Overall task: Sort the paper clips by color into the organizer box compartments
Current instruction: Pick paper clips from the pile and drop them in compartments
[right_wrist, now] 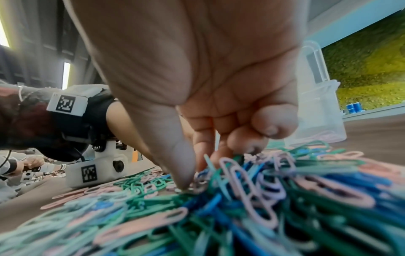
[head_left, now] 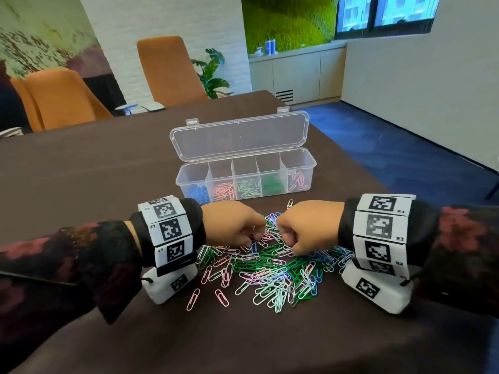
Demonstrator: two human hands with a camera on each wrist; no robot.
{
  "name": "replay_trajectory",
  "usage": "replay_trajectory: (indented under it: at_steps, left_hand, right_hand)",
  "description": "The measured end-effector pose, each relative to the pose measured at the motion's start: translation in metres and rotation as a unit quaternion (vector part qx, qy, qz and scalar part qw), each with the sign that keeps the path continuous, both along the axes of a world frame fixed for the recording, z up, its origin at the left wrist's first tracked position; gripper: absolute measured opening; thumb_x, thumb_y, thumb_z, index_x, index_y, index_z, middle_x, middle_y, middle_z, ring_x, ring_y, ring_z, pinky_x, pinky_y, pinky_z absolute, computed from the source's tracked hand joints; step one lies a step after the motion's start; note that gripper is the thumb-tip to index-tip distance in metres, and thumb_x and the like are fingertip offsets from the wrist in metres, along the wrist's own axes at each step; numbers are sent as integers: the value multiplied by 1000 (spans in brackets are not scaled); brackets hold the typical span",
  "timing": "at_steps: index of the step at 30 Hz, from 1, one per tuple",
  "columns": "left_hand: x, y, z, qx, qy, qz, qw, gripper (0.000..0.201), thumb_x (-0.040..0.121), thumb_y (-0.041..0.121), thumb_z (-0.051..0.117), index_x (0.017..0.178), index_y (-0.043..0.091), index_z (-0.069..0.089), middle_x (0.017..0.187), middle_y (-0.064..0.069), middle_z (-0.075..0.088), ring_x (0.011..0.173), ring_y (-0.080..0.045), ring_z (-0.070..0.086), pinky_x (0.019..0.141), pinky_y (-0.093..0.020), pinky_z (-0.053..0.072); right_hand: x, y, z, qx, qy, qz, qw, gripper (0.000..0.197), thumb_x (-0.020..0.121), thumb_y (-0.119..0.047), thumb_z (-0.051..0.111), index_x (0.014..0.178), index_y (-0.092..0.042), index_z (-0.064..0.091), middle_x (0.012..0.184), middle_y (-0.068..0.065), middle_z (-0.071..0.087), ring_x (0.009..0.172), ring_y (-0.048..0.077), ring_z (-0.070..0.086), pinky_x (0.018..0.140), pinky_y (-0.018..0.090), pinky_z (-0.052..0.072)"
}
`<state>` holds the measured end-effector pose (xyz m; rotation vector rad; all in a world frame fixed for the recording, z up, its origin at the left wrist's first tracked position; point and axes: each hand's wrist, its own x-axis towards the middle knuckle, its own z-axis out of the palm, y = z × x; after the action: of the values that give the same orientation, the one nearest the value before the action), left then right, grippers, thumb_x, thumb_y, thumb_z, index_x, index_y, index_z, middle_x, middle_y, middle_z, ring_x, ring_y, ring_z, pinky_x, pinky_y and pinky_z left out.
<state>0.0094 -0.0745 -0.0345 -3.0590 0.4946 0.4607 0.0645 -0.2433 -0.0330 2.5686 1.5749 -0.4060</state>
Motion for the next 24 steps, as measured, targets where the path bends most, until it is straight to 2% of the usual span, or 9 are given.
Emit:
replay_trajectory:
  at_steps: [3, 6, 9, 12, 16, 19, 23, 24]
  left_hand:
    - [1, 6, -3, -40, 11, 11, 999, 16, 86, 18, 64, 99, 14, 57, 94, -6, 63, 77, -16, 53, 64, -19, 37]
    - [1, 8, -8, -53, 19, 12, 998, 15, 86, 21, 66, 96, 16, 56, 91, -5, 63, 75, -14, 51, 60, -12, 33]
    - [-1, 5, -10, -55, 30, 7, 998, 12, 87, 21, 65, 93, 15, 57, 88, -3, 61, 73, -13, 49, 59, -10, 32]
    - [-2, 4, -10, -61, 43, 2, 997, 8, 87, 18, 64, 85, 17, 56, 83, 1, 57, 70, -11, 47, 59, -12, 33]
    - [-1, 5, -8, -66, 59, -1, 996, 25, 87, 16, 62, 71, 29, 48, 80, 3, 56, 66, -5, 46, 61, -14, 36]
    - [-2, 7, -5, -86, 51, 10, 995, 17, 87, 15, 63, 77, 24, 53, 78, 7, 56, 64, -3, 47, 61, -11, 36]
    - [-2, 12, 1, -88, 22, 25, 996, 3, 89, 14, 61, 90, 16, 60, 72, 12, 51, 62, -3, 45, 60, -8, 33]
    - [-1, 12, 1, -79, 20, 28, 996, 5, 89, 15, 61, 94, 14, 61, 73, 13, 51, 63, -2, 45, 59, -7, 33]
  right_hand:
    - [1, -1, 0, 14, 2, 6, 1000, 13, 83, -13, 61, 85, -20, 51, 71, -9, 46, 79, 18, 47, 56, 19, 32]
    - [1, -2, 0, 28, 12, 3, 1000, 16, 82, -10, 61, 84, -21, 50, 68, -11, 44, 73, 16, 46, 56, 17, 32]
    - [3, -4, 2, 43, 31, -14, 999, 23, 81, -5, 60, 78, -24, 47, 66, -12, 43, 65, 10, 44, 57, 18, 33]
    - [5, -6, 4, 60, 44, -35, 997, 19, 80, -3, 60, 87, -19, 53, 67, -13, 44, 70, 13, 45, 58, 20, 36]
    - [8, -8, 5, 79, 54, -42, 995, 22, 82, -2, 53, 93, -21, 54, 68, -13, 46, 61, 2, 43, 57, 18, 36]
    - [10, -9, 4, 100, 53, -50, 992, 26, 85, -4, 51, 102, -23, 55, 68, -12, 47, 59, 0, 41, 55, 16, 34]
    - [18, -12, 5, 113, 23, -75, 990, 22, 85, -8, 52, 102, -22, 52, 71, -9, 47, 63, 6, 43, 62, 28, 38]
    - [20, -12, 6, 115, 14, -79, 990, 21, 85, -9, 52, 101, -22, 52, 71, -10, 47, 66, 9, 44, 63, 28, 38]
